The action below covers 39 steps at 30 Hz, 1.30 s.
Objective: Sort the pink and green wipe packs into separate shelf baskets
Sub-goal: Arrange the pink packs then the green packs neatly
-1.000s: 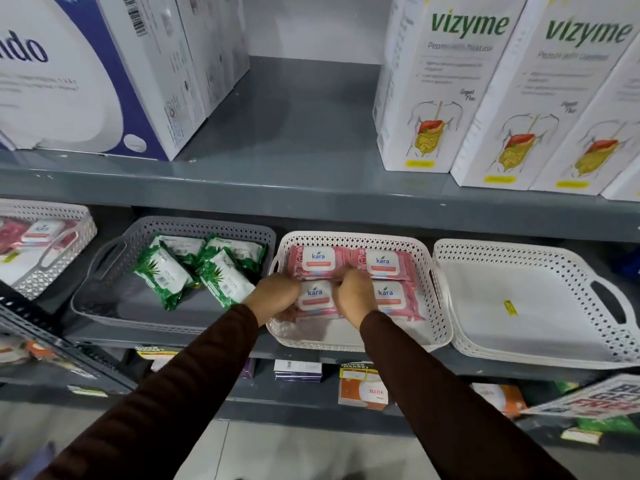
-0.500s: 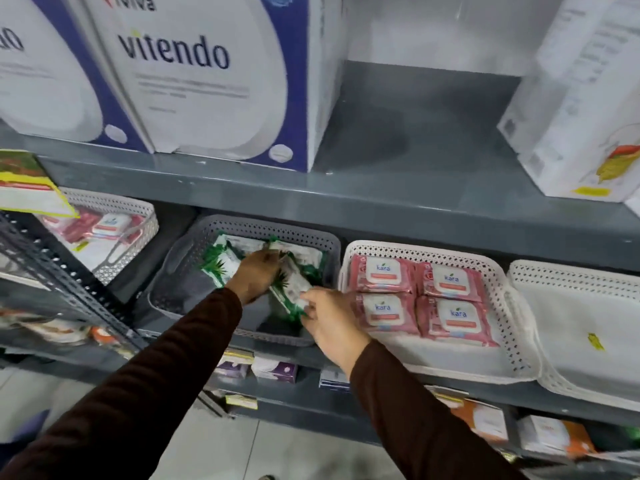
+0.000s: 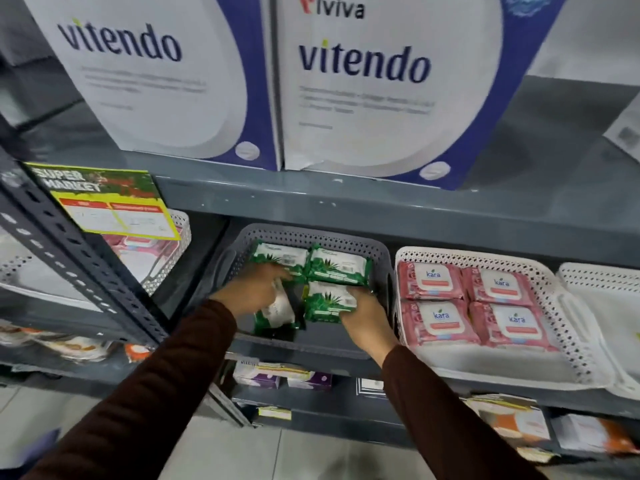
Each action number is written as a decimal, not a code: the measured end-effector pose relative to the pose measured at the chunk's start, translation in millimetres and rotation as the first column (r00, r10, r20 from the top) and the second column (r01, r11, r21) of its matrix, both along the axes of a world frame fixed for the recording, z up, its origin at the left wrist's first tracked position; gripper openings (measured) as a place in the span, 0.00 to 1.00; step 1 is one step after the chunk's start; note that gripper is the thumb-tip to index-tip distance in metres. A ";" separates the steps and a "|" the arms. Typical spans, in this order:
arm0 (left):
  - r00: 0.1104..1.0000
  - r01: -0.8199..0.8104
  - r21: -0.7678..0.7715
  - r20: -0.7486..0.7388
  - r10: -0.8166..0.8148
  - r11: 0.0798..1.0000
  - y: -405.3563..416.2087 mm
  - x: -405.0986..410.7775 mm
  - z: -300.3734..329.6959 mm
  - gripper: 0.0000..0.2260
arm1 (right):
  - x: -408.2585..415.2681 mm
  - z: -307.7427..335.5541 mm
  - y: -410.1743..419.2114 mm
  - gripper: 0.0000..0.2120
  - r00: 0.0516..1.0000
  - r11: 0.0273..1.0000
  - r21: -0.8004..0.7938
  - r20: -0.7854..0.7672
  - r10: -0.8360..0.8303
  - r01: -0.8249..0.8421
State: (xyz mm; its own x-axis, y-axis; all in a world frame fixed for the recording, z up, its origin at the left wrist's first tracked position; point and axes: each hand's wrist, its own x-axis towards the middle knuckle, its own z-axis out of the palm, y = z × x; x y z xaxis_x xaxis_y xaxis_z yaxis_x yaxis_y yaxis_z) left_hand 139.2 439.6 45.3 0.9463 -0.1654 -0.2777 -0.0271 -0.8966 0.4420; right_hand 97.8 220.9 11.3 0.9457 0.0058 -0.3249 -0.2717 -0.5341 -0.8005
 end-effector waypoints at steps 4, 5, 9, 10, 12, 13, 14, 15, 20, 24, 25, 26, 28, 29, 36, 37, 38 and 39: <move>0.943 0.287 -0.006 -0.173 -0.284 0.958 48.3 -9.1 -10.5 0.34 | 6.8 -12.6 3.1 0.30 0.955 0.938 -0.288 0.163 0.247 -0.194; 0.943 0.307 -0.010 -0.134 -0.306 0.952 51.9 -13.7 -14.9 0.35 | 8.1 -13.8 3.5 0.30 0.944 0.924 -0.305 0.159 0.290 -0.232; 0.937 0.289 0.170 0.151 -0.314 0.942 49.3 -21.7 -27.9 0.28 | 8.3 -12.8 5.2 0.28 0.939 0.902 -0.354 0.141 0.315 -0.249; 0.927 0.271 0.250 0.193 -0.322 0.930 48.0 -21.5 -31.3 0.21 | 8.0 -12.5 5.6 0.28 0.939 0.901 -0.360 0.147 0.312 -0.243; 0.942 0.182 0.335 0.210 -0.262 0.924 45.2 -22.0 -37.6 0.15 | 8.6 -13.3 3.5 0.28 0.936 0.901 -0.362 0.160 0.314 -0.240; 0.947 0.147 0.339 0.222 -0.231 0.929 44.0 -23.8 -38.6 0.13 | 9.8 -13.7 2.2 0.28 0.935 0.902 -0.356 0.160 0.318 -0.245; 0.949 0.124 0.320 0.239 -0.206 0.939 42.8 -24.5 -39.6 0.11 | 11.1 -13.3 1.1 0.28 0.934 0.904 -0.346 0.157 0.320 -0.251; 0.943 0.114 0.290 0.269 -0.195 0.950 41.5 -24.5 -40.6 0.11 | 12.9 -13.2 0.4 0.28 0.935 0.907 -0.335 0.152 0.321 -0.257; 0.952 0.102 0.219 0.262 -0.160 0.970 40.6 -19.1 -37.4 0.13 | 16.7 -16.0 8.6 0.28 0.916 0.892 -0.336 0.155 0.370 -0.303; 0.967 0.023 0.020 0.253 -0.028 1.000 40.7 -3.2 -24.3 0.18 | 24.0 -14.9 12.7 0.21 0.932 0.905 -0.353 0.179 0.315 -0.238; 0.940 0.019 0.025 0.341 -0.026 1.000 37.8 5.3 -22.1 0.18 | 29.2 -13.3 15.2 0.21 0.924 0.890 -0.415 0.231 0.303 -0.188; 0.906 0.025 0.059 0.421 -0.047 0.998 34.0 15.0 -23.0 0.19 | 34.4 -11.5 18.9 0.22 0.910 0.860 -0.488 0.275 0.311 -0.147; 0.892 0.059 0.163 0.434 -0.125 0.985 23.6 33.3 -27.6 0.23 | 49.7 -10.9 28.2 0.25 0.899 0.807 -0.578 0.283 0.335 -0.119; 0.912 0.093 0.201 0.375 -0.164 0.975 19.2 39.1 -34.1 0.25 | 57.3 -13.7 32.0 0.27 0.901 0.786 -0.603 0.252 0.352 -0.138; 0.952 0.102 0.254 0.254 -0.168 0.962 6.4 41.4 -78.1 0.25 | 70.9 -45.7 40.3 0.30 0.902 0.684 -0.692 0.111 0.417 -0.231; 0.949 0.093 0.256 0.270 -0.163 0.962 6.3 42.2 -79.7 0.25 | 73.1 -46.3 41.1 0.30 0.903 0.686 -0.689 0.111 0.416 -0.232; 0.947 0.074 0.256 0.286 -0.148 0.964 5.4 44.2 -80.0 0.24 | 76.4 -44.4 41.1 0.30 0.903 0.691 -0.683 0.108 0.416 -0.237; 0.948 0.054 0.262 0.290 -0.132 0.964 4.6 47.1 -78.9 0.24 | 79.4 -40.2 40.8 0.30 0.905 0.703 -0.665 0.096 0.414 -0.251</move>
State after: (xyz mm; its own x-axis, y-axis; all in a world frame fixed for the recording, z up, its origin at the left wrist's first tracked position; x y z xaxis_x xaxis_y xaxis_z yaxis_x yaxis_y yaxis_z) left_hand 186.2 444.2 -33.5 0.9752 -0.2199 -0.0240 -0.2132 -0.9632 0.1639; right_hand 177.1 261.7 -28.9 0.9660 0.2080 -0.1536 0.1628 -0.9508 -0.2635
